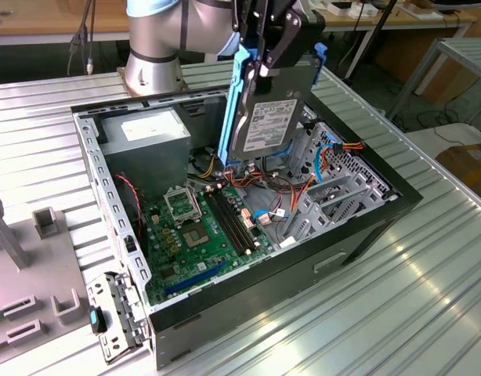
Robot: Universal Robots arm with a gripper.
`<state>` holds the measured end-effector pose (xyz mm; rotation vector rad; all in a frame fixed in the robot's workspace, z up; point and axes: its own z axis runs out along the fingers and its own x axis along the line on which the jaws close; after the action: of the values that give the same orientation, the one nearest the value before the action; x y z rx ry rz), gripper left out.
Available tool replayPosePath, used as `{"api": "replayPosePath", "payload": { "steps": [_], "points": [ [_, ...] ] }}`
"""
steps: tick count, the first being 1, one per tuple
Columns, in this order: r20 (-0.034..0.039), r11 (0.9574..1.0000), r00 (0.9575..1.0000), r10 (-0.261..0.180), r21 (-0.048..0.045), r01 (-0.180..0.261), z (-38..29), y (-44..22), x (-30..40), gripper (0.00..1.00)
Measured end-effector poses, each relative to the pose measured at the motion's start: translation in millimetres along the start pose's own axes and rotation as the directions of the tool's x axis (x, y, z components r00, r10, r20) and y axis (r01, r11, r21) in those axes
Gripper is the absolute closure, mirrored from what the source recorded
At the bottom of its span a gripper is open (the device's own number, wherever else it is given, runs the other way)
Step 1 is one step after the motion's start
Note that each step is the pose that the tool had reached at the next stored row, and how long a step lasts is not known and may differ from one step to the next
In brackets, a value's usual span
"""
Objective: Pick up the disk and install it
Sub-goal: 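Insert the disk into the insertion slot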
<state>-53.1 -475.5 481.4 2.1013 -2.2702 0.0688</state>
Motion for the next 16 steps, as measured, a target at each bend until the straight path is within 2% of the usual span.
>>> {"api": "replayPosePath", "payload": {
  "steps": [1,3,4,7,8,10,11,13,14,16],
  "points": [
    [0.0001,1.0,1.0,0.0,0.0,0.0,1.2,-2.2,14.5,0.63],
    [0.0006,1.0,1.0,0.0,-0.0001,0.0,2.6,-5.8,29.5,0.63],
    [0.0011,1.0,1.0,0.0,-0.0001,0.0,3.2,-8.6,34.3,0.63],
    [0.0012,1.0,1.0,0.0,-0.0001,0.0,4.4,-24.2,41.1,0.63],
    [0.0012,1.0,1.0,0.0,-0.0001,0.0,4.9,-33.0,43.1,0.63],
    [0.0012,1.0,1.0,0.0,-0.0002,0.0,5.6,-41.1,46.1,0.63],
    [0.0014,1.0,1.0,0.0,-0.0001,0.0,6.4,-47.2,49.9,0.63],
    [0.0011,1.0,1.0,0.0,-0.0002,0.0,7.1,-53.1,54.7,0.63],
    [0.0012,1.0,1.0,0.0,-0.0003,0.0,7.9,-58.6,58.3,0.63],
    [0.0013,1.0,1.0,0.0,-0.0004,0.0,8.7,-65.2,60.4,0.63]
  ]
}}
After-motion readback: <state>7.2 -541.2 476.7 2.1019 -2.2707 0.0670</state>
